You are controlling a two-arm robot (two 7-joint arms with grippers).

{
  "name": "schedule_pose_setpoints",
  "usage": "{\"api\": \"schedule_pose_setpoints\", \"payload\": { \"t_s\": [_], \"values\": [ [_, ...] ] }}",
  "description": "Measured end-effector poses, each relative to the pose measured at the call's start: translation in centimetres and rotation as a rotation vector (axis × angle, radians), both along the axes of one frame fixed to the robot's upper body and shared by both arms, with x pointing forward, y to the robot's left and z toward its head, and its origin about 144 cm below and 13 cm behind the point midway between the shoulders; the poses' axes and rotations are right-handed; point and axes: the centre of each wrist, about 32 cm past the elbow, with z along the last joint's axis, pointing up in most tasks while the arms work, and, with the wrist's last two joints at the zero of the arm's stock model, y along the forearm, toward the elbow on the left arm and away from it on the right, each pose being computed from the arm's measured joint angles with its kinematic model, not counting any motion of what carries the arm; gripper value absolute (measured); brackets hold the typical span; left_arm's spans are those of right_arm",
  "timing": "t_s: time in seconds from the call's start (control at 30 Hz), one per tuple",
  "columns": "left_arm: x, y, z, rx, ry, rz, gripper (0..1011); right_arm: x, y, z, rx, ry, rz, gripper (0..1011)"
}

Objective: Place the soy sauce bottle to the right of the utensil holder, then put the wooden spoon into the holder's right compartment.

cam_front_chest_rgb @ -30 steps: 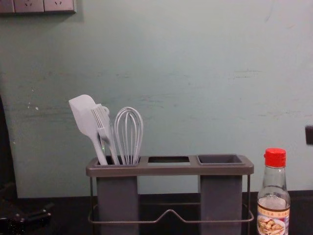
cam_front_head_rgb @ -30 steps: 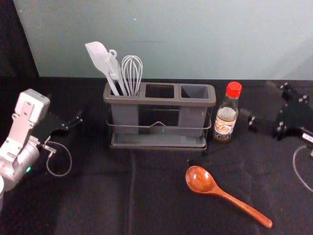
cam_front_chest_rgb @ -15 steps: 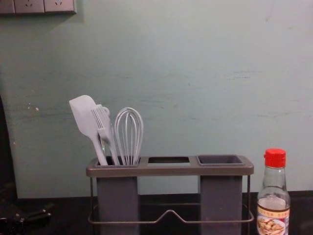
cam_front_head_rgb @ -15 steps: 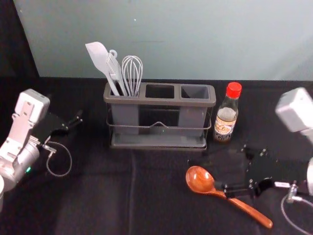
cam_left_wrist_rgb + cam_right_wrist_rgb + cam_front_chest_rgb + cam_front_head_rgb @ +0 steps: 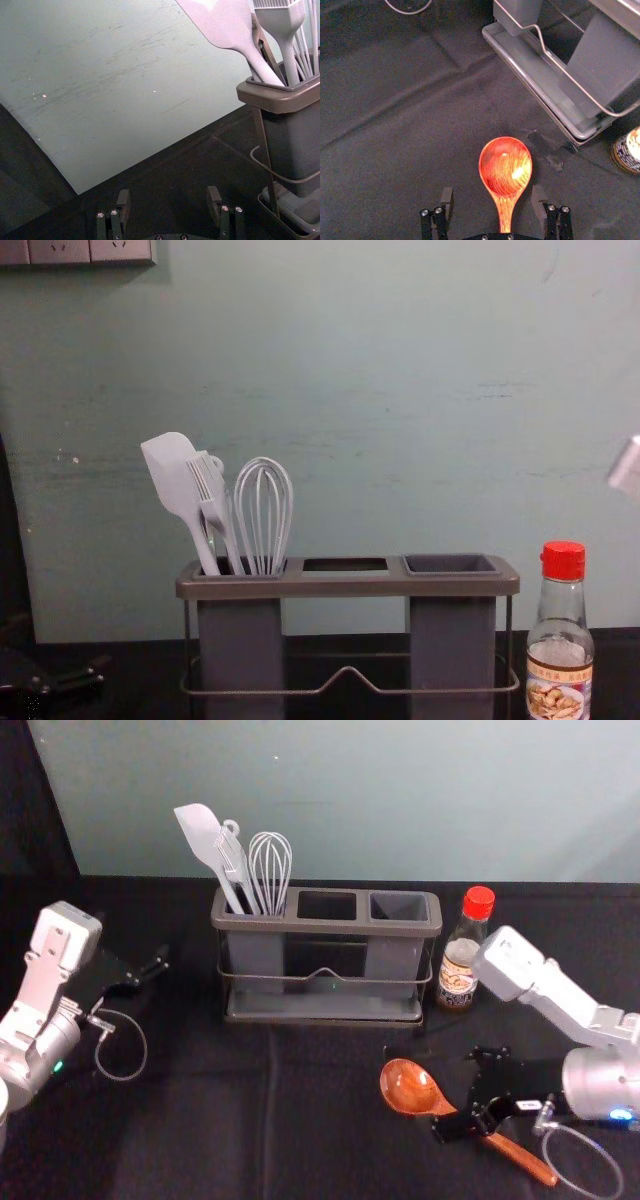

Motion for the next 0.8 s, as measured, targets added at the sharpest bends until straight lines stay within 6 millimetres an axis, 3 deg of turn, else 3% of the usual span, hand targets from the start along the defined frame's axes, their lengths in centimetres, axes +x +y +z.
{"api": "schedule_pose_setpoints", "payload": {
  "t_s": [0.8],
  "values": [
    [0.0, 0.0, 0.0, 0.000, 0.000, 0.000, 1005, 2.6, 2.9, -1.9, -0.056, 0.022, -0.019, 1000]
  ]
}}
